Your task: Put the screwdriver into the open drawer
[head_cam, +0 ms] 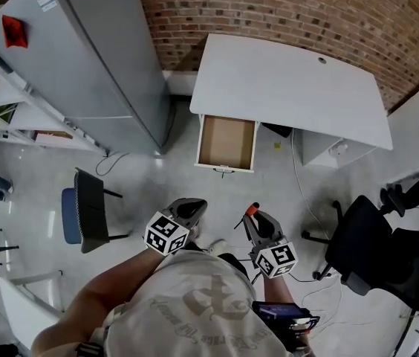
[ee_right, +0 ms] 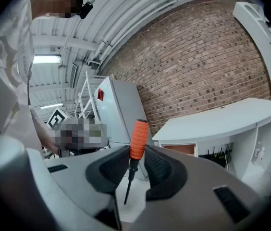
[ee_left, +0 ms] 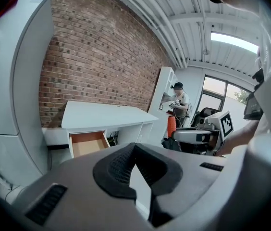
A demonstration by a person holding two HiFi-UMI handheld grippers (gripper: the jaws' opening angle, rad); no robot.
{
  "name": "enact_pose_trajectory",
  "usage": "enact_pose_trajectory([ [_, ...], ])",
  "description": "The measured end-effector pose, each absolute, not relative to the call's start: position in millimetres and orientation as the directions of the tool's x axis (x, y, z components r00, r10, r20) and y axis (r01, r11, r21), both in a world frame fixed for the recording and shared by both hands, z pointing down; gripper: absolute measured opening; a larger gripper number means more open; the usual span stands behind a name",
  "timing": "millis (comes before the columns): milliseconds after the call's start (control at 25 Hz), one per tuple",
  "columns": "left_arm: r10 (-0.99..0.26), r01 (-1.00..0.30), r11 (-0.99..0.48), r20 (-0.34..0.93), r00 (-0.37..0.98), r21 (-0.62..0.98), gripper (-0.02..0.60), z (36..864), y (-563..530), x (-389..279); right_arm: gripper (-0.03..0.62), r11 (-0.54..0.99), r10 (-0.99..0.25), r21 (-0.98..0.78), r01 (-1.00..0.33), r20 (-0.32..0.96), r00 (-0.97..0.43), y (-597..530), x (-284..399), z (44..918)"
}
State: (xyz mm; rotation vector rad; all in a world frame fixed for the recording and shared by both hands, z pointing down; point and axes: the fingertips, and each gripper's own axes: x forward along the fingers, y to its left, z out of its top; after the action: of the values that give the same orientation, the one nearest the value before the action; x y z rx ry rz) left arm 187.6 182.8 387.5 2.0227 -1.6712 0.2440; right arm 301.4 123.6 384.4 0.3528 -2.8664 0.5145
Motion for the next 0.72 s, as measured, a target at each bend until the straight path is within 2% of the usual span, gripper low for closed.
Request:
enact_pose_trajectory([
  [280,-0.865,-0.958,-0.059,0.464,0.19,0.281,0.02,399,198,165,0.106,0.914,-0.163,-0.326,-0.241,0.249,-0.955,125,279,390],
  [720,-0.866,-0.946,-0.097,0.442,0.233,0.309,0.02,401,173,130,0.106,0.913,-0.177,-0.315,-0.259,0.266,-0.948,113,241,379],
])
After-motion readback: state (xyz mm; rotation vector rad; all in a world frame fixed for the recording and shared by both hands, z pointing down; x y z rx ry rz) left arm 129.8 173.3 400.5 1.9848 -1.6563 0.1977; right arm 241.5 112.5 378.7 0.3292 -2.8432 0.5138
